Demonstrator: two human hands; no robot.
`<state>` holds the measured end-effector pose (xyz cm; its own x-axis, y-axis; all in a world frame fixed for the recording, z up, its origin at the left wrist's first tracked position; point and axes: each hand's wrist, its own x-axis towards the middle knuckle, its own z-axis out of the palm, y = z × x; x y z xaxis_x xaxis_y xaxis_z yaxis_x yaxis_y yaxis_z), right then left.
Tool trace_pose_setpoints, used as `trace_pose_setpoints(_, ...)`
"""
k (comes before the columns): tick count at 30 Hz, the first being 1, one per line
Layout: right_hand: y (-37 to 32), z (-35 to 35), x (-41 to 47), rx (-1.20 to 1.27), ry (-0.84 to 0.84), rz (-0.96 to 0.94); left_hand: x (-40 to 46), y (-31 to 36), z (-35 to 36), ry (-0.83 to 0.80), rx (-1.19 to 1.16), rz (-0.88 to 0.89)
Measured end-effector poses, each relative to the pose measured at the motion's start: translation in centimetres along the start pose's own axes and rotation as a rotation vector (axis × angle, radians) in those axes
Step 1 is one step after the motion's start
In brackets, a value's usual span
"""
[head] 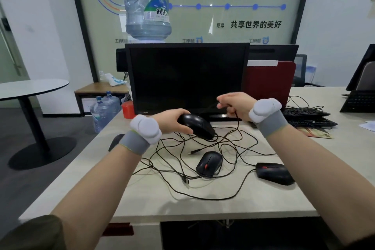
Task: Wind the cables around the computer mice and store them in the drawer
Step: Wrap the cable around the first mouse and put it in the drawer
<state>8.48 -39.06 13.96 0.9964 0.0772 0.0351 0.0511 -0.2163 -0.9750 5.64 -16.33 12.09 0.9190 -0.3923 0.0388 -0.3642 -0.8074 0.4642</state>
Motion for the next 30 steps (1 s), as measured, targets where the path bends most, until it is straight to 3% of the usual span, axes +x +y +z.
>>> trace_pose_setpoints(6, -1.7, 3.6, -1.8, -0.091, -0.132, -0.2, 1.8, 0.3, 1.6, 0.201, -0.085, -0.094)
trace_pose_setpoints(10, -0.4, 5.0, -2.6, -0.118, -0.236, -0.144, 2.6, 0.2, 1.2, 0.317, -0.266, -0.1)
trace_pose_setpoints(14, 1.5, 5.7, -3.2, -0.377, -0.422, -0.149, 2.2, 0.1, 0.0, 0.372, -0.489, -0.115)
trace_pose_setpoints(17, 2.8, 5.6, -3.4, -0.477, -0.541, -0.21, 1.2, 1.1, -0.7, 0.246, -0.717, -0.023)
trace_pose_setpoints(23, 3.5, 3.9, -2.4, -0.468, -0.604, -0.166, -0.2, 1.7, -0.7, -0.023, -0.806, 0.017)
trace_pose_setpoints(27, 3.4, 2.7, -1.9, -0.546, -0.561, -0.171, -0.5, 1.9, -0.5, -0.18, -0.836, 0.065)
trace_pose_setpoints(30, 2.9, 2.1, -1.4, -0.475, -0.41, -0.136, -0.8, 2.4, -0.1, -0.304, -0.802, 0.05)
